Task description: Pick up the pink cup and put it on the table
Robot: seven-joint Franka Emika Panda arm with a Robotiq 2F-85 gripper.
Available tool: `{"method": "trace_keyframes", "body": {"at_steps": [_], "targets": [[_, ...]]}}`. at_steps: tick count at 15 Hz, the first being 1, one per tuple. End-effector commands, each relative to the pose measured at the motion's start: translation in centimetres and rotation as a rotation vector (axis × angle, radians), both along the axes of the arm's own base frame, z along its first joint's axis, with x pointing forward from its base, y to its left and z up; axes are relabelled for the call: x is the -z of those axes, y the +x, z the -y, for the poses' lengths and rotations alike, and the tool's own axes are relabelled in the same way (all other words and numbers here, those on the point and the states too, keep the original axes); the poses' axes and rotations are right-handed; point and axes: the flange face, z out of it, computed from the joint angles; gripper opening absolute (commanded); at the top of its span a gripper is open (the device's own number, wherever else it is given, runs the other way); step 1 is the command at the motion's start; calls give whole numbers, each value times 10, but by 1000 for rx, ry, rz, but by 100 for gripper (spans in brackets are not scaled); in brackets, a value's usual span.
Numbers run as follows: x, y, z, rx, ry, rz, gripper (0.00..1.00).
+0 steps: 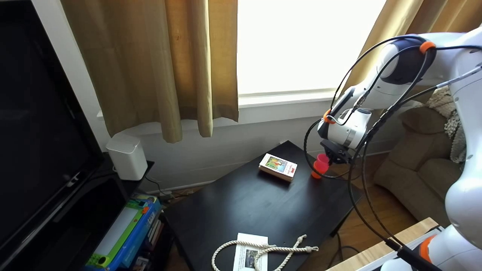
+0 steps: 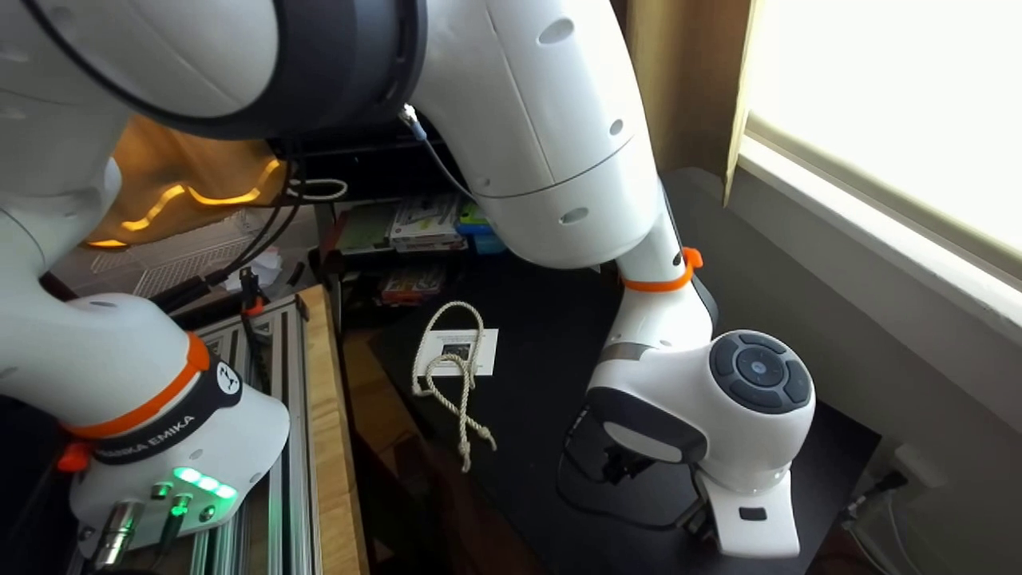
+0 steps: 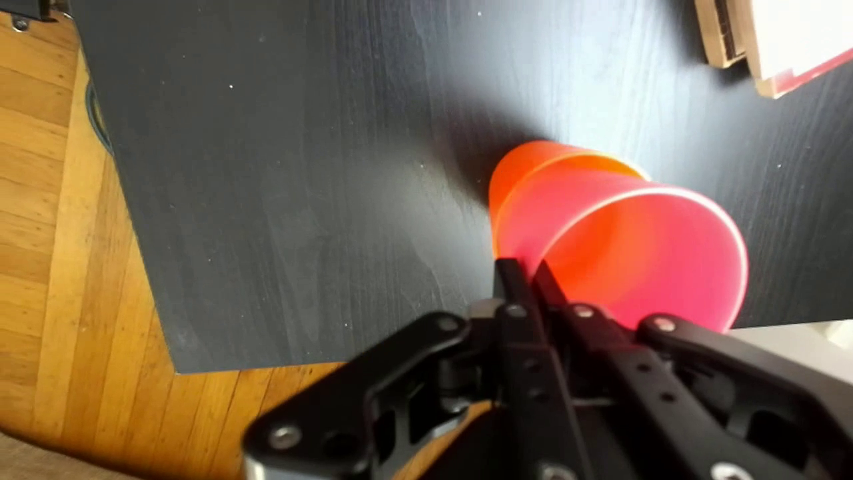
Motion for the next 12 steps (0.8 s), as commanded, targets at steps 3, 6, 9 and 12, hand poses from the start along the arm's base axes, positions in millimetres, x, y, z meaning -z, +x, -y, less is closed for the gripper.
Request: {"method": "trace_keyframes", "body": {"at_steps": [3,6,9,12], "targets": [[-6,-8,-4,16,30,-17,1],[-24,-11,-5,13,30,-3,1],[-46,-15,-6,15,7,16,1],[-63,-17,-9,9,6,30,1]]}}
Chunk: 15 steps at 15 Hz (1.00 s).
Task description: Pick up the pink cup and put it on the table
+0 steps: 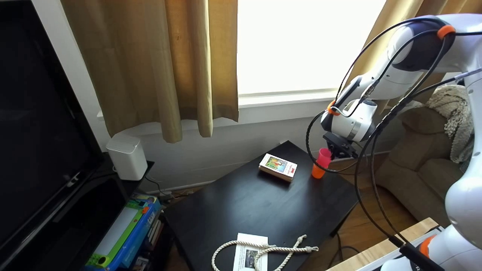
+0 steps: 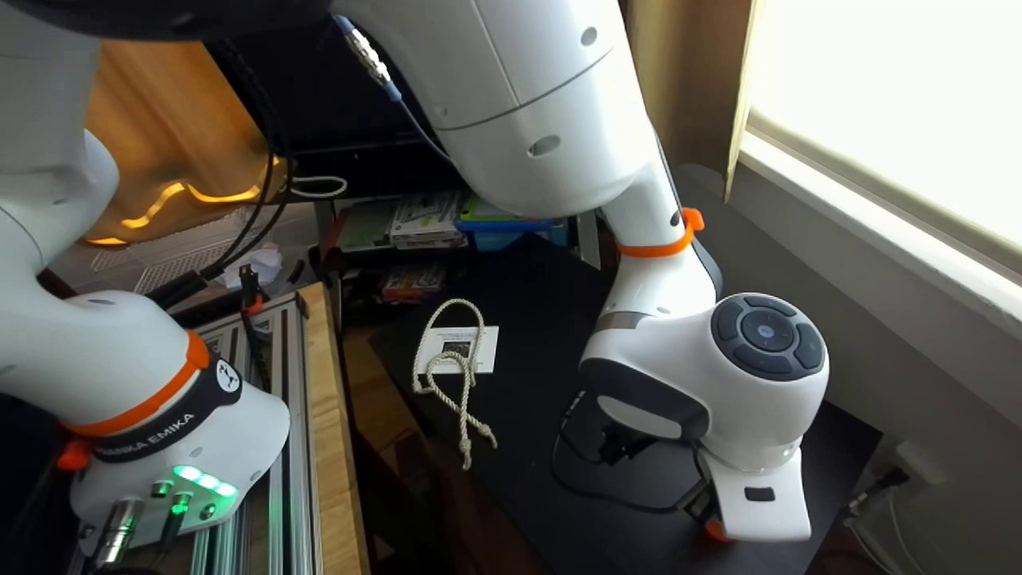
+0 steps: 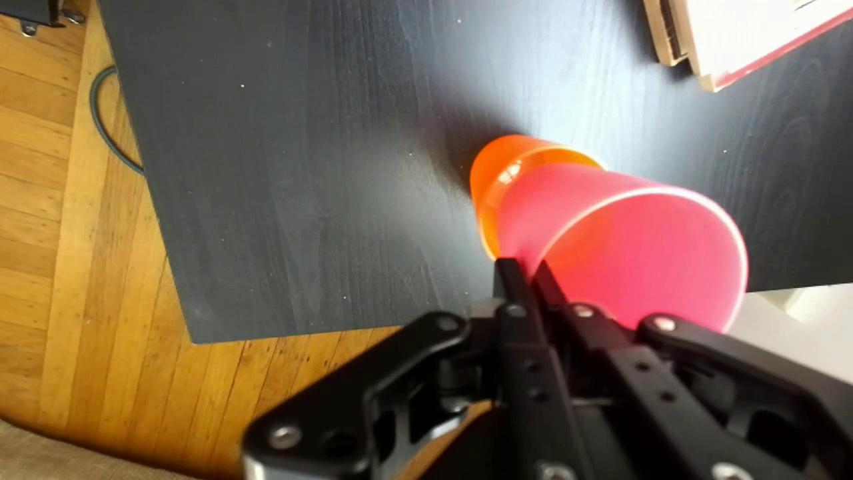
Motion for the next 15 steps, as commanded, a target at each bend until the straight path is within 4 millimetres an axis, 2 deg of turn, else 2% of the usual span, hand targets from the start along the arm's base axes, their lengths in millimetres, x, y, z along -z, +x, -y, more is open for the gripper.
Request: {"method": "trace_keyframes", "body": {"at_steps": [1,6,12,14,15], "targets": [[-23,-14,-10,-17,27,-4,1],[-19,-20,-46,-166,123,-78,1],[23,-9,-86,-416,115,-151,1],[37,-5,-89,-454,124,-206,1],[22,-8,-92,-409,119,-156,4]]}}
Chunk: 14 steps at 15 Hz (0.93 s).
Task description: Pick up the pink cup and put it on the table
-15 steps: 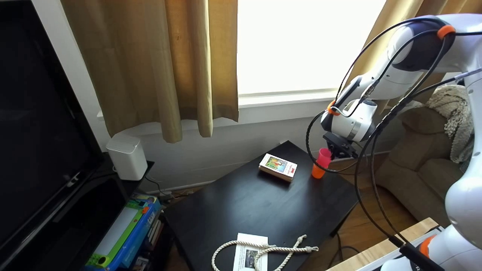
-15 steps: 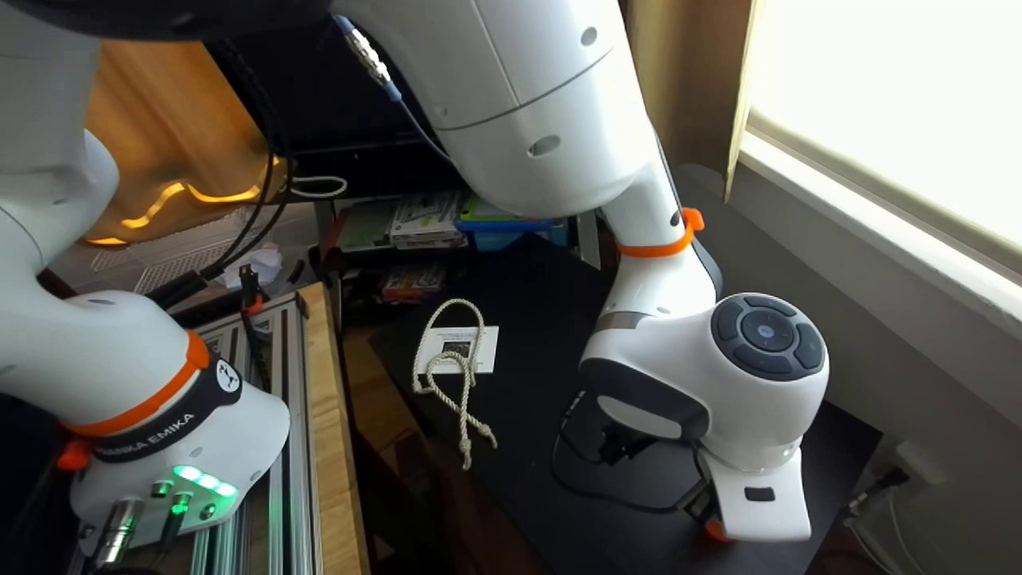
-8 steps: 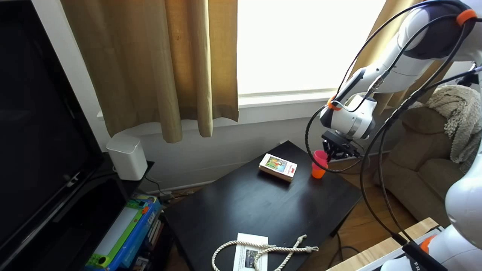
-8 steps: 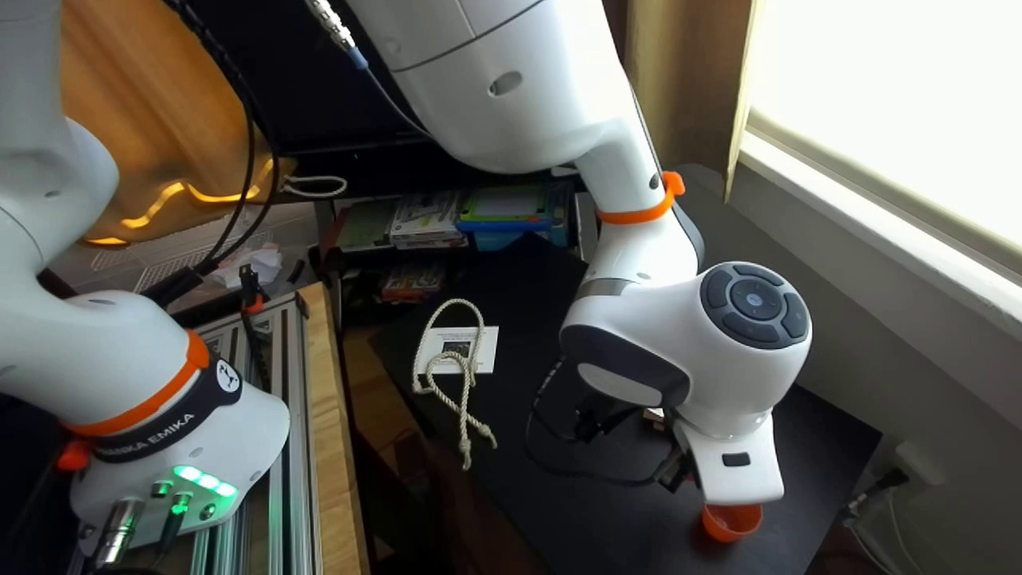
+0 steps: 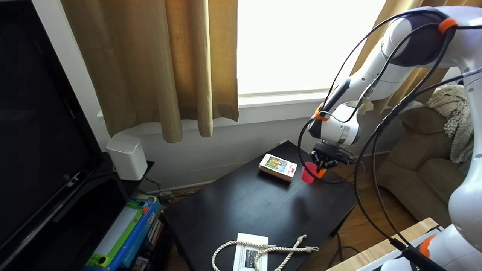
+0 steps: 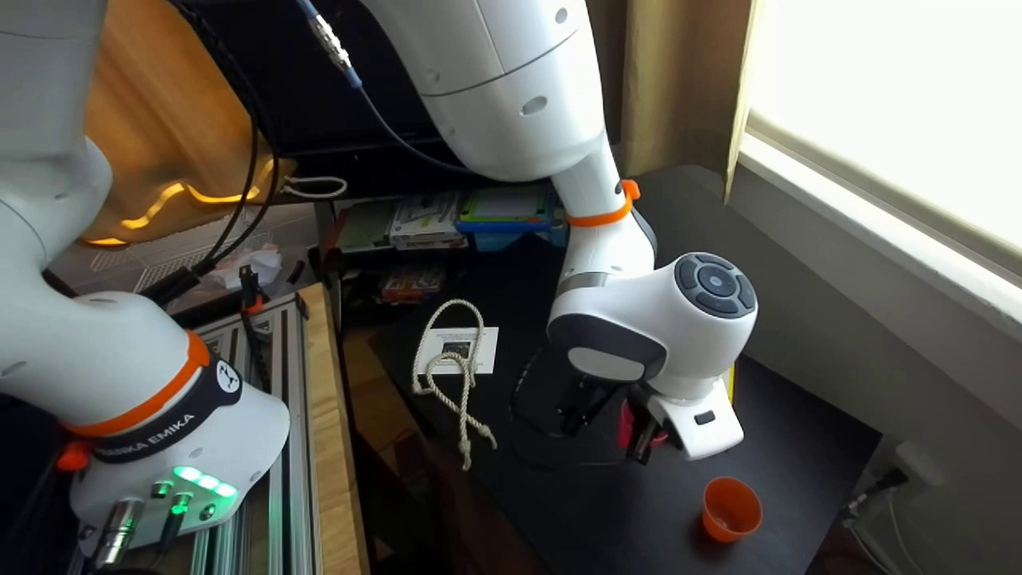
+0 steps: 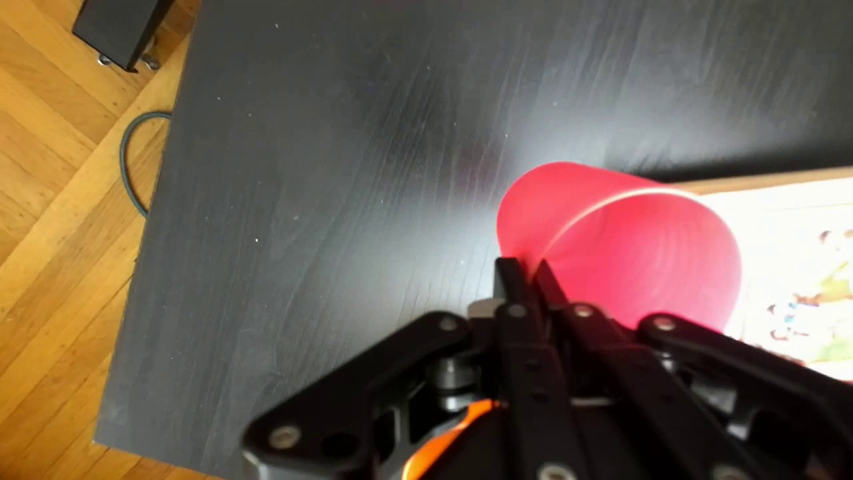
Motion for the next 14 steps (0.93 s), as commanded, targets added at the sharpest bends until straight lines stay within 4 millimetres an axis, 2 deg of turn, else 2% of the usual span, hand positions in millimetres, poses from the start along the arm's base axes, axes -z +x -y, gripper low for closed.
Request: {"method": "trace_keyframes", "body": {"at_steps": [1,4,5,11,14], "targets": [[6,1,-2,-18,2,-18,4],[14,4,0,-31,-5,-27,4],[14,5,1,-31,-6,-28,1],[32,1,-23,-140,-58,26,1],[48,-4,-28,-165,-86,30,1]]}}
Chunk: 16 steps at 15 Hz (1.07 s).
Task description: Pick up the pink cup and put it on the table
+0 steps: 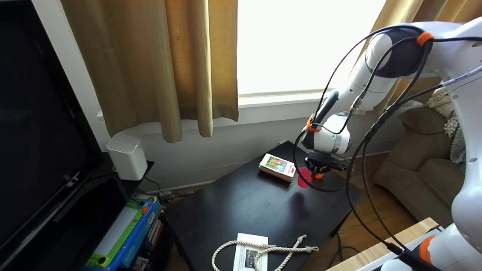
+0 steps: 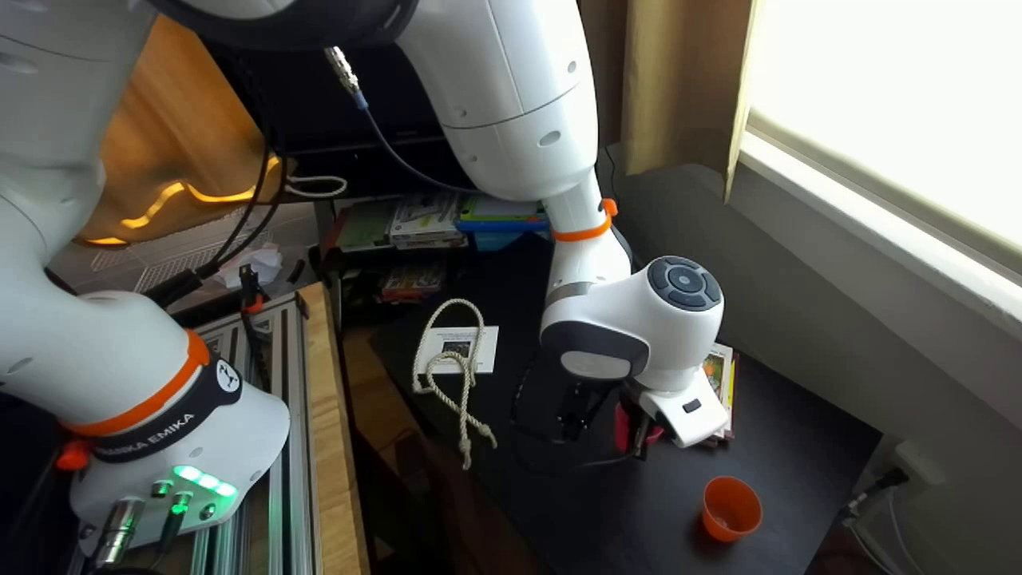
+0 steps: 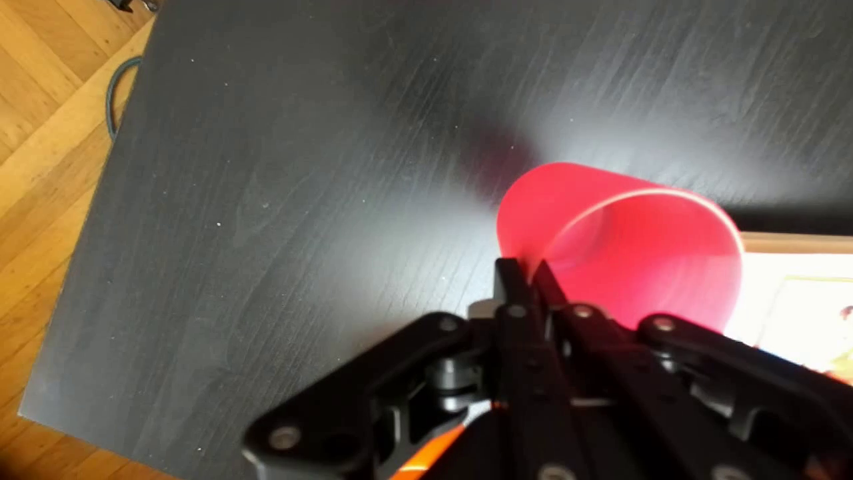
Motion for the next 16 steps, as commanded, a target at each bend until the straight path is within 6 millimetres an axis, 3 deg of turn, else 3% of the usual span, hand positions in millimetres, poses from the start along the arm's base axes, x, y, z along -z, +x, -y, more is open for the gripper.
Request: {"method": "trace_keyframes", "body": {"at_steps": [1,6,7,9,16], "targets": [[20,-9,-4,-47,-29,11,1],[39,-16,-7,-73,-55,35,1],[41,-16,-7,-66,-62,42,29],[40,-17,-8,-69,-60,45,35],[-10,-24,3,-59,-96,100,89]]}}
